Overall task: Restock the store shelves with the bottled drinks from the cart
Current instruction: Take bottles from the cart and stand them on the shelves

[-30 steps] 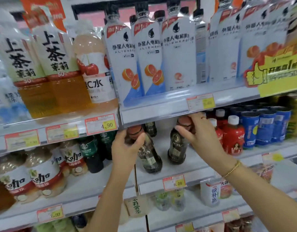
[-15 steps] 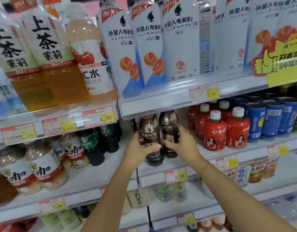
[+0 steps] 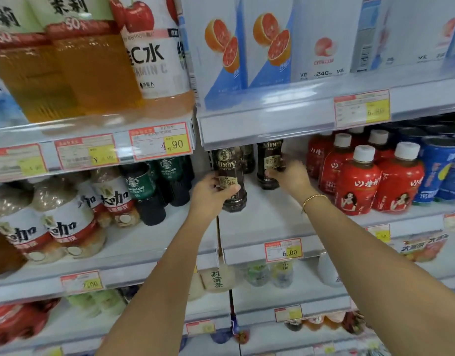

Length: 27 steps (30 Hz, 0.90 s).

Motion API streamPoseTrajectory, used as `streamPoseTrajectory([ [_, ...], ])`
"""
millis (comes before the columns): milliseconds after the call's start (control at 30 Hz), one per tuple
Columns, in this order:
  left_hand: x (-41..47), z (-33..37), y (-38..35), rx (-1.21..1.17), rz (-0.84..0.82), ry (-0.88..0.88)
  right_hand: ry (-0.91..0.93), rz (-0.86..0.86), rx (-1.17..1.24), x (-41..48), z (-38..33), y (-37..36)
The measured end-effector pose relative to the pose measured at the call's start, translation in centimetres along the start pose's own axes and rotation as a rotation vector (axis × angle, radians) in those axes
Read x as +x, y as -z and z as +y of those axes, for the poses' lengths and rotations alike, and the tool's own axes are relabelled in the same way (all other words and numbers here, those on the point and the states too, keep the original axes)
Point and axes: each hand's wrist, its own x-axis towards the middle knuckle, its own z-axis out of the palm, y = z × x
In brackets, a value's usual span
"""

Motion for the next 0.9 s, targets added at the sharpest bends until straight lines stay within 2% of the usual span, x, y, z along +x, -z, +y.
streamPoseTrajectory([
  [100,1.3,-0.5,0.2,0.03,0.044,-0.019,-0.074,0.026,0.111,2.5,0.1,-1.0],
  [267,3.0,-1.4,0.2,0.069,0.09,-0.022,-0.118,0.065,0.119,5.6,0.1,-2.8],
  [500,4.1,-2.0,-0.2,0.015,0.086,0.007,-0.068,0.113,0.12,7.0,0.1,-3.5],
  [633,4.3,-2.2,-0.2,-0.025,0.076,0.018,-0.071,0.085,0.101,6.8,0.2,-3.3],
  [733,4.5,-2.6,-0.3,-0.003,0.049,0.037,-0.15,0.007,-0.063,5.9,-0.6,-3.1],
  [800,4.5,-3.0,-0.5,0.005,0.07,0.047,-0.083,-0.085,-0.295,4.7,-1.2,-3.5],
  [900,4.9,-3.2,-1.1,0.021,0.137,0.06,0.043,-0.298,-0.49,2.4,-0.9,-5.2],
])
